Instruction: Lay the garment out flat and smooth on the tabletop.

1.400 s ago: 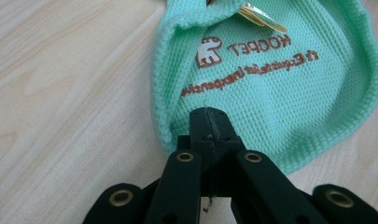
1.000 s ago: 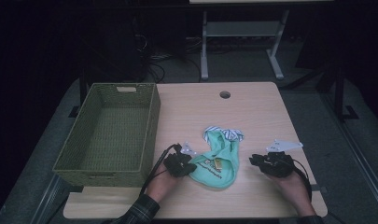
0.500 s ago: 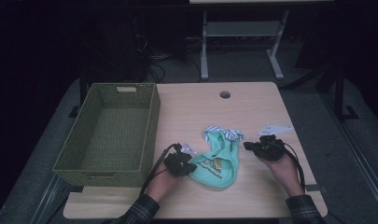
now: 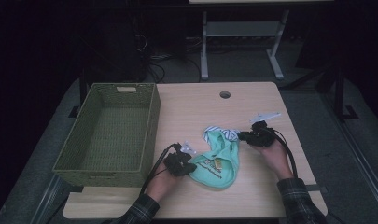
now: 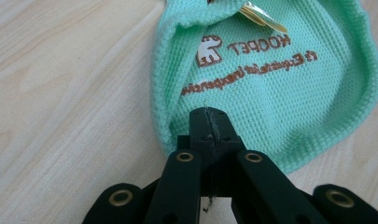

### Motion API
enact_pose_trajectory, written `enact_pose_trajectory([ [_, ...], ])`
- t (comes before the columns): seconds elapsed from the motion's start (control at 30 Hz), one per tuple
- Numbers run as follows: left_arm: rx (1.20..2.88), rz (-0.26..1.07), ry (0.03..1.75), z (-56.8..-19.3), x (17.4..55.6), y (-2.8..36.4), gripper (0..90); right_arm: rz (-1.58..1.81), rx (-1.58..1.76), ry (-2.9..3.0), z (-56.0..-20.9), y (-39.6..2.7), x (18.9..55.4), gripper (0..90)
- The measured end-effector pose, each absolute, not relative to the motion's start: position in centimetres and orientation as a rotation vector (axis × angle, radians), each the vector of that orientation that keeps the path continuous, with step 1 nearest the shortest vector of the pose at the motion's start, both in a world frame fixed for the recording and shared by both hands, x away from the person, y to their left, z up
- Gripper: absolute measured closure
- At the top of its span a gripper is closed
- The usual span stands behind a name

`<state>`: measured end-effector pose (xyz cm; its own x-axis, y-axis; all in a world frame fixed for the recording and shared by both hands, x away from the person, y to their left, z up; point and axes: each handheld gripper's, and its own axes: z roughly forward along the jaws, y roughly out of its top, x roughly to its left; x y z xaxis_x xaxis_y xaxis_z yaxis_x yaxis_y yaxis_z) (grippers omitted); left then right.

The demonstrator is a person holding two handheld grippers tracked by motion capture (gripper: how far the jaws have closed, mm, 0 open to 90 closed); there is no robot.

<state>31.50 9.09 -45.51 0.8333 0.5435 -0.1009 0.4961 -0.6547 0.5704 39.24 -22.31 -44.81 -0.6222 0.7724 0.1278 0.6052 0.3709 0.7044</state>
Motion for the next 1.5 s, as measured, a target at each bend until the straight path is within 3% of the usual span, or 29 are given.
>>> enact_pose_trajectory([
  [0.23,2.414,0.105,0.757,-45.5,31.5,9.1,89.4,1.077,1.260,2.431,-45.7,-21.4,40.0,74.7],
  [0.37,2.417,0.111,0.755,-45.5,31.5,9.0,89.5,1.056,1.279,2.450,-46.7,-20.8,40.2,78.7],
  [0.47,2.423,0.109,0.753,-45.4,31.5,9.0,89.5,1.061,1.264,2.449,-46.9,-20.5,40.0,88.2],
  [1.13,2.426,0.101,0.763,-45.4,31.4,9.0,88.9,0.947,1.287,2.361,-46.7,-22.4,41.3,90.0],
  [1.23,2.414,0.063,0.755,-45.2,31.5,9.0,84.3,0.975,1.276,2.367,-46.4,-22.5,41.2,88.4],
  [1.37,2.352,0.078,0.748,-43.9,31.6,9.3,80.8,1.019,1.285,2.353,-45.7,-22.9,40.6,78.3],
  [1.5,2.330,0.097,0.750,-43.2,31.9,9.5,79.2,1.032,1.296,2.348,-45.6,-23.2,40.1,78.9],
])
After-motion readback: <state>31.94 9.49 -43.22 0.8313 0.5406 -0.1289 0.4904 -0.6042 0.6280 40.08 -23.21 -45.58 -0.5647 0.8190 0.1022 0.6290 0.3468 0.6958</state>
